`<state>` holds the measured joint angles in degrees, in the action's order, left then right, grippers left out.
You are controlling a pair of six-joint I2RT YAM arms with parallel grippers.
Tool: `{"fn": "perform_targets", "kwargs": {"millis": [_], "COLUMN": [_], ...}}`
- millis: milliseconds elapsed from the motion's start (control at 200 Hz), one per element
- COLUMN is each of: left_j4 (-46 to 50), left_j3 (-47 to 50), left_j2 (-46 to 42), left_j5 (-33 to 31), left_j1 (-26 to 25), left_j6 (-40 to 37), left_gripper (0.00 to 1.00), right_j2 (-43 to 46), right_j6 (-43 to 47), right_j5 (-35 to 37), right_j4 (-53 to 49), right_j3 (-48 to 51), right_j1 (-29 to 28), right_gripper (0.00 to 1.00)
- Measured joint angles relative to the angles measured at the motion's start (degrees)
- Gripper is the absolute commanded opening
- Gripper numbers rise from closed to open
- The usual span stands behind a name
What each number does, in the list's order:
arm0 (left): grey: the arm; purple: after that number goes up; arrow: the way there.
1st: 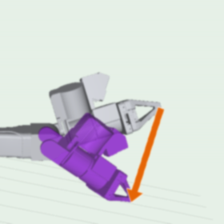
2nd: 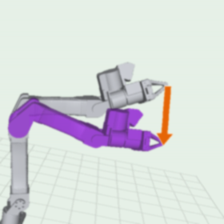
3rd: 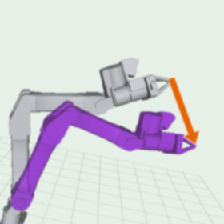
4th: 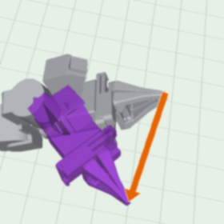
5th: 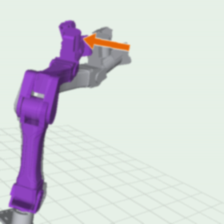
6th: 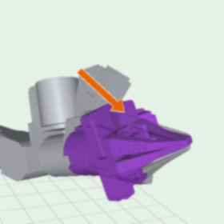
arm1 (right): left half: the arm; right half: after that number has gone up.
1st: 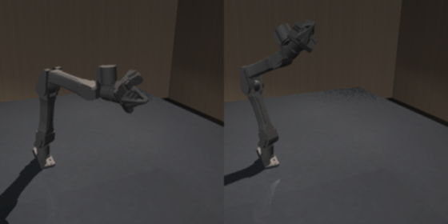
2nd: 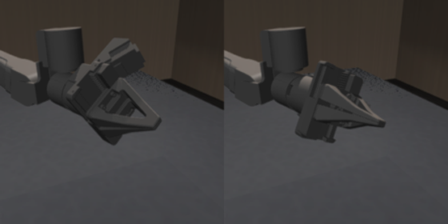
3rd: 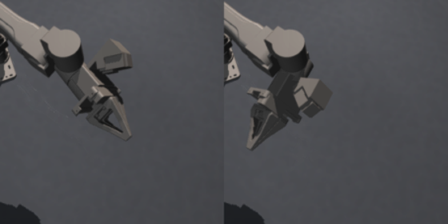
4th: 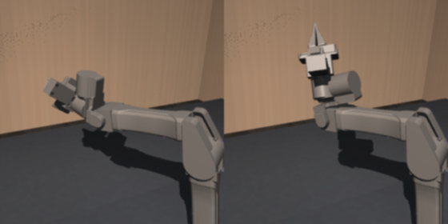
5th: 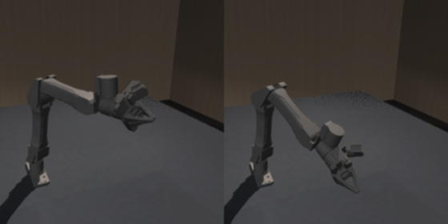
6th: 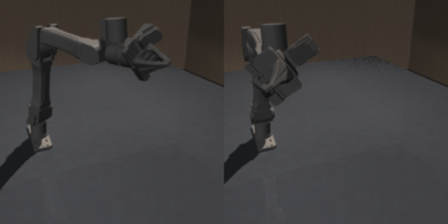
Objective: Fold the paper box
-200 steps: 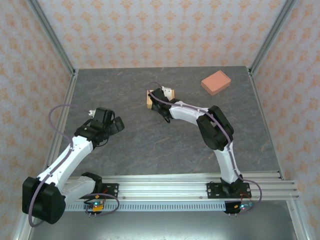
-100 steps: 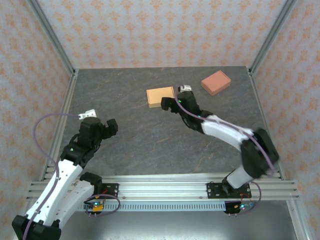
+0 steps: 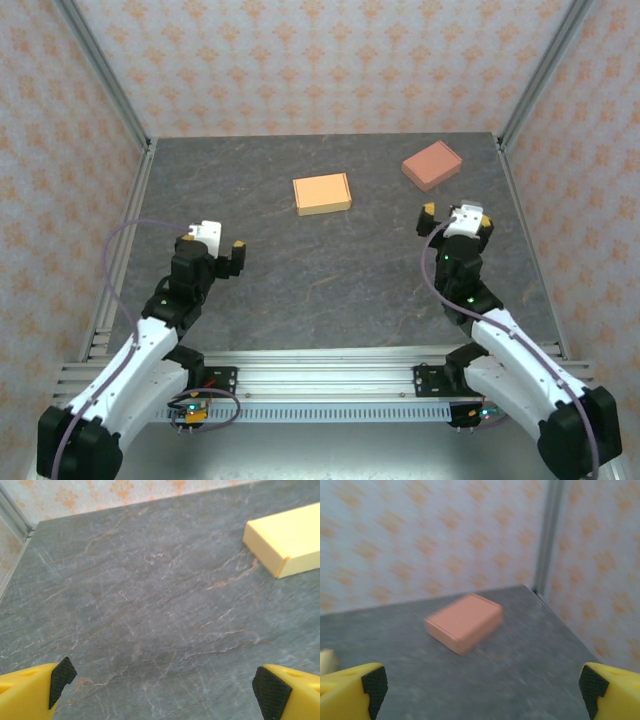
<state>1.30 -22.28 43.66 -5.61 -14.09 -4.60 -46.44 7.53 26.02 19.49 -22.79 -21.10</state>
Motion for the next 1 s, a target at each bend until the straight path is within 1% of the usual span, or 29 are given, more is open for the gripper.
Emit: {"fn": "perform_targets", "kwargs": {"millis": [90,170,210,335,556,636,761,926,996], "left_j4": [-6.0,-10.2,-12.6,-21.0,-28.3,-32.4,-38.6,-41.6,-42.4], "left_j3": [3.2,4.0,4.0,4.0,1.4,-0.5,-1.7,-1.2,-1.2], "left_j2": [3.1,7.3,9.7,18.6,30.7,35.1,40.9,42.4,42.4], "left_j5": [-1.0,-0.7,0.1,3.6,11.5,13.2,14.3,14.3,14.3], "left_j1": [0.4,1.6,2.3,5.5,11.3,12.8,14.2,14.5,14.5], "left_j6": [-0.9,-1.4,-1.5,-1.3,-1.3,-1.0,0.2,1.5,1.7], "left_gripper": [1.00,1.00,1.00,1.00,1.00,1.00,1.00,1.00,1.00], "right_j2": [-4.3,-11.9,-16.1,-27.3,-37.2,-39.8,-40.4,-40.4,-40.5], "right_j6": [-1.6,-3.1,-3.5,-3.1,-1.6,-1.7,-2.4,-3.0,-3.5], "right_j5": [-0.1,-0.5,-0.7,-4.9,-15.8,-19.8,-24.6,-27.1,-27.4], "right_j4": [4.0,9.5,12.5,22.8,33.4,33.0,30.9,30.4,27.6], "right_j3": [5.7,9.3,10.1,10.3,8.6,6.9,3.1,2.0,1.0], "right_j1": [4.5,9.0,10.4,11.8,14.9,16.6,19.7,20.7,20.7], "right_gripper": [0.99,0.99,0.99,0.99,0.99,0.99,0.99,0.99,0.99]}}
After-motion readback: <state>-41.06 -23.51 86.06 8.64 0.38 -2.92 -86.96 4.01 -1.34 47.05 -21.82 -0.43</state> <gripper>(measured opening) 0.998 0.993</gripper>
